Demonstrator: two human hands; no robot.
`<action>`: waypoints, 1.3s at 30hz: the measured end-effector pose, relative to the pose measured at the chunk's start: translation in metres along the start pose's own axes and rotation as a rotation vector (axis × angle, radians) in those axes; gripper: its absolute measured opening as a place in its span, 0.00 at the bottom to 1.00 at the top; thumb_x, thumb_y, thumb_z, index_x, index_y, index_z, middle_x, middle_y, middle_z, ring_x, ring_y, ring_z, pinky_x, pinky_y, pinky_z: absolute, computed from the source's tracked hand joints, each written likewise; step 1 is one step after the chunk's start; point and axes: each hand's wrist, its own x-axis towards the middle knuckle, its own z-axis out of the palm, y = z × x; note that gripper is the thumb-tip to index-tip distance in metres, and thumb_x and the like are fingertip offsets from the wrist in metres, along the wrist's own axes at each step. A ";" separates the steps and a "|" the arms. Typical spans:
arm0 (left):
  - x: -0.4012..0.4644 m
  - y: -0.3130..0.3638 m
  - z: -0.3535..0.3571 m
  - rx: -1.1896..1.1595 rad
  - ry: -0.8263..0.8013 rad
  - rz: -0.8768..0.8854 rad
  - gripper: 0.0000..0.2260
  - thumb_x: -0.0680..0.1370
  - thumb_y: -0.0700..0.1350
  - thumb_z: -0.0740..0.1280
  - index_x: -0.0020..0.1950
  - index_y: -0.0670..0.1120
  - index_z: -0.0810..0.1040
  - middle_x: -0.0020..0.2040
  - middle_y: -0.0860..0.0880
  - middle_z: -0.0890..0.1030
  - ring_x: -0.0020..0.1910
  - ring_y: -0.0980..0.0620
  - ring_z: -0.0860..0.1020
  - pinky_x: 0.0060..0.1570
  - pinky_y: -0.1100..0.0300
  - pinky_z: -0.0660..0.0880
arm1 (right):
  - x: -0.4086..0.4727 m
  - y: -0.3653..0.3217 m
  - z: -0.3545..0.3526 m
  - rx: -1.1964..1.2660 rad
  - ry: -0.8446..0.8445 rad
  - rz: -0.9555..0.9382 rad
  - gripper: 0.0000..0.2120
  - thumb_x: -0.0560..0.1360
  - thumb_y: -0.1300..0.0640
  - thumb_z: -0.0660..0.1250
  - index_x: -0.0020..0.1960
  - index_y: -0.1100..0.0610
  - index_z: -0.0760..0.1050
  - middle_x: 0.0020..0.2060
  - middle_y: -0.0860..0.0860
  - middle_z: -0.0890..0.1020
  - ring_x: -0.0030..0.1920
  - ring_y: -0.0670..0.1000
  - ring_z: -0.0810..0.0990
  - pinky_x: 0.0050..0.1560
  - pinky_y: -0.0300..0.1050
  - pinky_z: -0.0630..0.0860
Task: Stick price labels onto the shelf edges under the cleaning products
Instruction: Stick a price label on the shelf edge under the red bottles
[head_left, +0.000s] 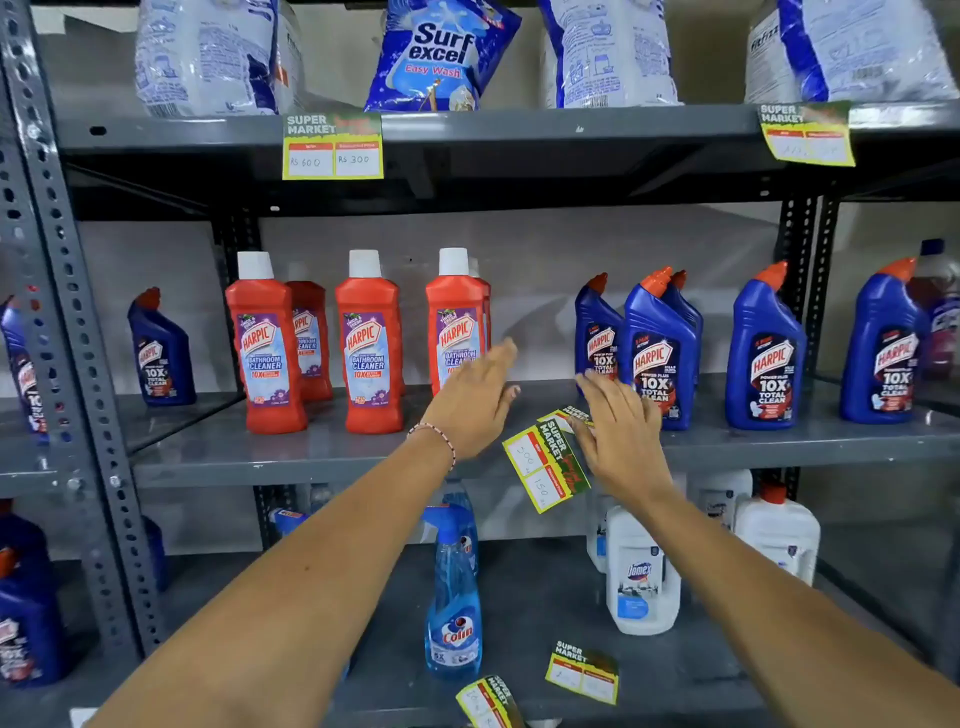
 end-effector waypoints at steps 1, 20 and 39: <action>0.000 0.001 0.002 -0.056 -0.076 -0.026 0.17 0.82 0.50 0.55 0.67 0.44 0.70 0.62 0.41 0.78 0.60 0.41 0.77 0.57 0.49 0.77 | -0.007 -0.002 0.002 0.014 0.031 0.025 0.18 0.79 0.51 0.62 0.68 0.54 0.69 0.65 0.52 0.75 0.63 0.54 0.71 0.61 0.54 0.63; -0.079 0.001 0.031 -0.752 0.157 -0.363 0.02 0.73 0.41 0.73 0.40 0.47 0.84 0.36 0.51 0.85 0.33 0.59 0.79 0.37 0.65 0.76 | -0.058 -0.064 0.007 0.811 -0.008 0.333 0.08 0.74 0.60 0.72 0.54 0.54 0.80 0.46 0.46 0.84 0.48 0.43 0.81 0.49 0.36 0.76; -0.159 -0.162 -0.010 -0.856 0.363 -0.688 0.06 0.74 0.43 0.72 0.40 0.41 0.84 0.33 0.44 0.84 0.25 0.62 0.75 0.29 0.67 0.72 | -0.004 -0.233 0.074 0.645 -0.070 0.102 0.05 0.73 0.57 0.72 0.48 0.51 0.84 0.42 0.47 0.83 0.46 0.50 0.81 0.44 0.53 0.79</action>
